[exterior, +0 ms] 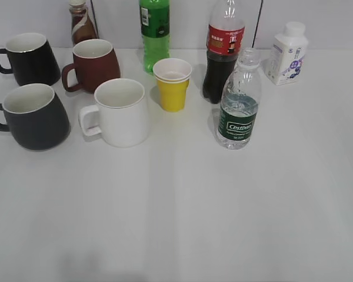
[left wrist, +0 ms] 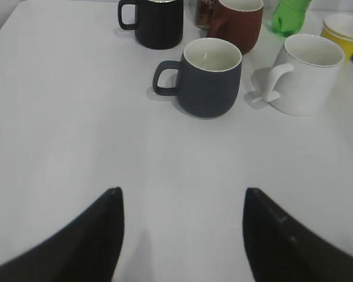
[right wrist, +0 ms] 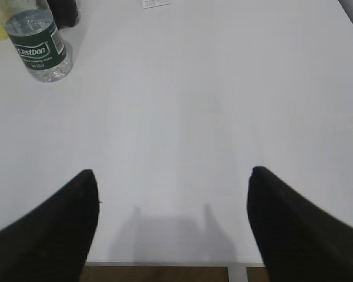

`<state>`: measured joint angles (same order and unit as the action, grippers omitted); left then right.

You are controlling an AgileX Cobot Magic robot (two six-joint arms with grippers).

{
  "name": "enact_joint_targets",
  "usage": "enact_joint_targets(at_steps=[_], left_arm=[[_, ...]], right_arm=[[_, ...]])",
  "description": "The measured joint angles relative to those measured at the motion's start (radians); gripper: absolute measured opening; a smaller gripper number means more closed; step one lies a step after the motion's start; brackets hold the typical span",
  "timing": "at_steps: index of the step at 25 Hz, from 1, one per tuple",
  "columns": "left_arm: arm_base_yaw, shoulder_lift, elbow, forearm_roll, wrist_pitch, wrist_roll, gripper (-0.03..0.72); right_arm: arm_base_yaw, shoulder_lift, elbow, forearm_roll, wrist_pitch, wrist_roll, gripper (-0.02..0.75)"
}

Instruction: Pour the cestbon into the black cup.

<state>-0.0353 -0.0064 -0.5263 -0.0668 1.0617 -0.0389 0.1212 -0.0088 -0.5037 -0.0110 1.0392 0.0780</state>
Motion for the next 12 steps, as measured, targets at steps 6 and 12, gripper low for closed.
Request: enact_joint_targets(at_steps=[6, 12], left_arm=[[0.000, 0.000, 0.000, 0.000, 0.000, 0.000, 0.474], [0.000, 0.000, 0.000, 0.000, 0.000, 0.000, 0.456]], right_arm=[[0.000, 0.000, 0.000, 0.000, 0.000, 0.000, 0.589], [0.000, 0.000, 0.000, 0.000, 0.000, 0.000, 0.589]])
